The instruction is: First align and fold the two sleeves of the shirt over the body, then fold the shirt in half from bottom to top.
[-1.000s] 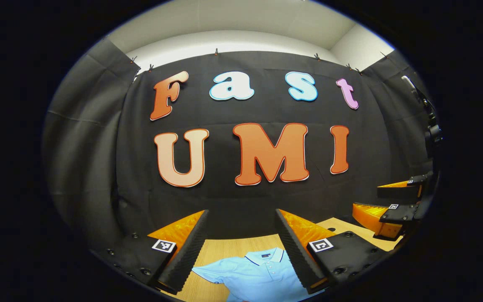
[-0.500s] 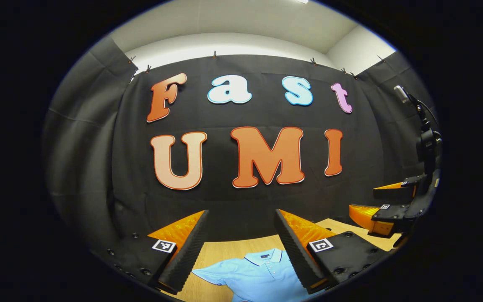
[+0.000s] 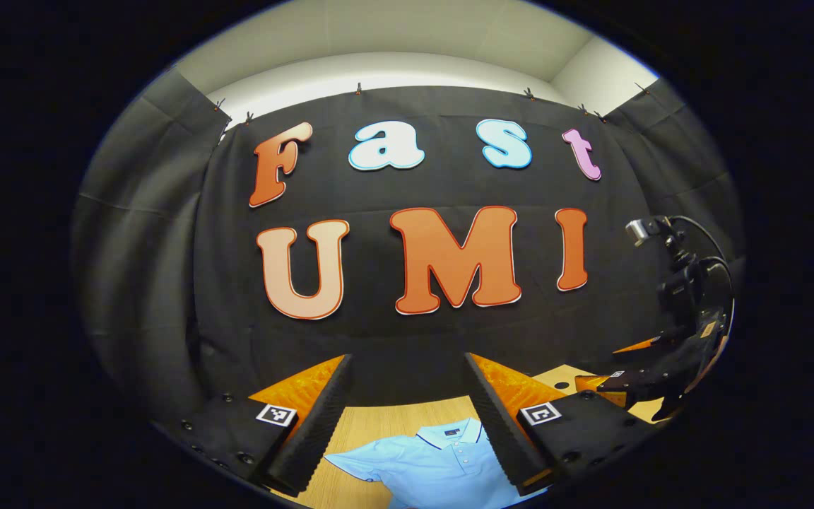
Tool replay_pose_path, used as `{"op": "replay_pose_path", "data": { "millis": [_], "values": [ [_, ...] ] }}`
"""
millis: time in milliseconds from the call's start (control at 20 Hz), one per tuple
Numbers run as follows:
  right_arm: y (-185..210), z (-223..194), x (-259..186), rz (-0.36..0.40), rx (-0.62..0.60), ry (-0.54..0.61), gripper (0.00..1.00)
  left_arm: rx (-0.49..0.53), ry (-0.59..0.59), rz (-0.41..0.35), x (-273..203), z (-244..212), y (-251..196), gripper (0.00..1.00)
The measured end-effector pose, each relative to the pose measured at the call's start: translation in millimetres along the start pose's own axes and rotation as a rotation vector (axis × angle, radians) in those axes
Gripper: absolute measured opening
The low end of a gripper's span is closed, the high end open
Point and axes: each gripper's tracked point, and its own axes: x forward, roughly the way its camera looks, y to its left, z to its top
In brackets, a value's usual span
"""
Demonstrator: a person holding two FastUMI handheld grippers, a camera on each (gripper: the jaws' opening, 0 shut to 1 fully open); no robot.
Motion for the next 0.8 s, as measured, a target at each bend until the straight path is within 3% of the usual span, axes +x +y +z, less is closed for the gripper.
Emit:
{"op": "replay_pose_path", "data": {
  "millis": [550,800],
  "values": [
    [-50.7,-108.4,120.7,0.01,0.066,0.436,0.96,0.057,0.155,0.133,12.1,-35.3,-6.7,0.99],
    [-58.3,-154.3,163.7,0.015,0.068,0.598,0.93,0.073,0.159,0.174,18.9,-27.4,-10.7,1.0]
  ]
}}
